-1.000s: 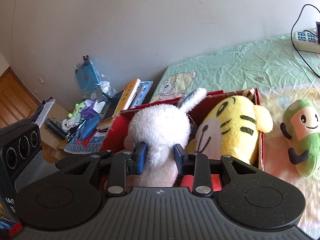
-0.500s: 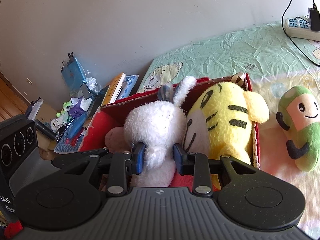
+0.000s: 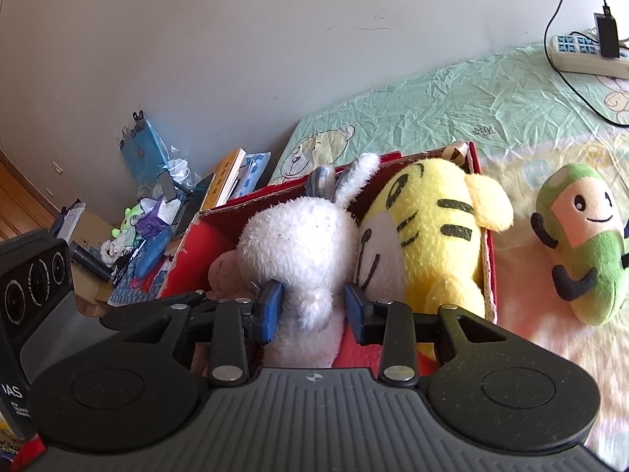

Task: Organize objects
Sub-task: 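Lower the white bunny into the red box beside the tiger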

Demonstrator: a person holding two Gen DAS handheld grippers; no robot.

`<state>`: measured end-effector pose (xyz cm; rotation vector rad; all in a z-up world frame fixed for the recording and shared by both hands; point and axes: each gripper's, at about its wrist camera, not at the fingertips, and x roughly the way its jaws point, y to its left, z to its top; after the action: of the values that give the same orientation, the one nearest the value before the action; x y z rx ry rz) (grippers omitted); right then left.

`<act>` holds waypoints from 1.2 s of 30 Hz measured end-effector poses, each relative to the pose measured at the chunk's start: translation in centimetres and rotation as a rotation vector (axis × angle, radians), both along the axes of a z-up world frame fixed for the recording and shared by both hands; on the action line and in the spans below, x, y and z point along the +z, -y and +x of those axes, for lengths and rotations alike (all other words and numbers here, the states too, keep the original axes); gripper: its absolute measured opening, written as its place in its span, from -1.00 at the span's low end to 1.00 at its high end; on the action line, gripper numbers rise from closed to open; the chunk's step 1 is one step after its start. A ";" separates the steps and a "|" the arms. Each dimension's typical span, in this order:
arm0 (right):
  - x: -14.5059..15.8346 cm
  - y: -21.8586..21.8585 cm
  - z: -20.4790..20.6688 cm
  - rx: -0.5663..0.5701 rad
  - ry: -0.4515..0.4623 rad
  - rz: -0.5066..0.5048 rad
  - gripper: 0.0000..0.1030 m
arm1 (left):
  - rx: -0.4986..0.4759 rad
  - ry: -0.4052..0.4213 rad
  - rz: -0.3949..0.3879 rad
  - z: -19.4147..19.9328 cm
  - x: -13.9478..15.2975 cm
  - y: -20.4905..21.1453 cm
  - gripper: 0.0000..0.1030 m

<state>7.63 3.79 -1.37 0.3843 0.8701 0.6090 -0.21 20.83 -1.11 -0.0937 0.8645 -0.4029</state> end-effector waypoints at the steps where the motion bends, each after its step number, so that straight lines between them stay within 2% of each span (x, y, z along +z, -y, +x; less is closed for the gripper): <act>1: 0.0 0.2 -0.1 -0.004 -0.004 0.007 -0.24 | 0.008 0.000 0.010 0.0 0.1 0.1 0.86; 3: 0.0 0.4 -0.3 -0.012 -0.007 0.009 -0.22 | 0.032 -0.005 0.033 0.0 0.1 0.3 0.93; 23: 0.4 1.5 -2.6 -0.056 0.023 -0.023 -0.16 | 0.192 -0.021 0.172 -1.0 0.8 1.2 0.96; 28: 0.6 1.4 -3.2 -0.067 0.056 -0.053 -0.07 | 0.204 -0.018 0.182 -1.2 0.8 1.2 0.96; 36: 0.2 1.6 -3.4 -0.087 0.049 -0.062 -0.07 | 0.215 -0.027 0.188 -1.4 0.7 1.1 0.96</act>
<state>4.22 2.19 -1.17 0.3476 0.8198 0.5081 -1.62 19.71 -0.46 -0.0182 0.9052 -0.1182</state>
